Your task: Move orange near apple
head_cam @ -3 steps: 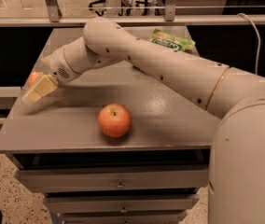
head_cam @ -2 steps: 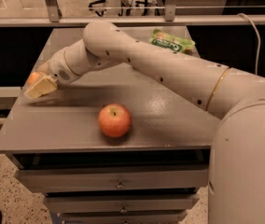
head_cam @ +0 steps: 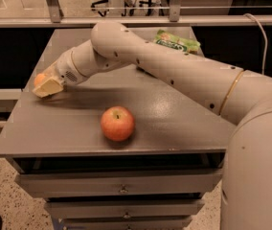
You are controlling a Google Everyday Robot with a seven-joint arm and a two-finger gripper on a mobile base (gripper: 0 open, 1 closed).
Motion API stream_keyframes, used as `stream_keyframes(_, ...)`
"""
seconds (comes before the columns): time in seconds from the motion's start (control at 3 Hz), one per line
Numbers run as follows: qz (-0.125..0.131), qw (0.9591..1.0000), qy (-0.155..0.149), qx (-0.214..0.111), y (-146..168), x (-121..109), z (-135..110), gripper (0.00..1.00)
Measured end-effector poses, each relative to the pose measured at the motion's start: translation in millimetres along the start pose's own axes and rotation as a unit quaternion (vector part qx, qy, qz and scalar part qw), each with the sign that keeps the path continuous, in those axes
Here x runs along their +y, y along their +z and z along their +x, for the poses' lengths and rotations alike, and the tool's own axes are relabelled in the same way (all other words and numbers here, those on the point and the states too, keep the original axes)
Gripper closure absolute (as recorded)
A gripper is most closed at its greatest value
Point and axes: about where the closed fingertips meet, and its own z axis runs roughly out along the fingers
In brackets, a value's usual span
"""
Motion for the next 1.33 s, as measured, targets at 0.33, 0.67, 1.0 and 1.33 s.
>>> stream_keyframes(0.33,0.017,0.9998,-0.004,0.000,-23.5,-10.1,-1.4,1.00)
stream_keyframes(0.67,0.029,0.9996,-0.008,-0.001,-39.5,-18.3,-3.9,1.00)
stream_keyframes(1.0,0.046,0.9989,-0.010,-0.001,-61.4,-28.5,-4.6,1.00)
stream_keyframes(1.33,0.066,0.9978,-0.008,0.000,-91.1,-36.9,-4.1,1.00)
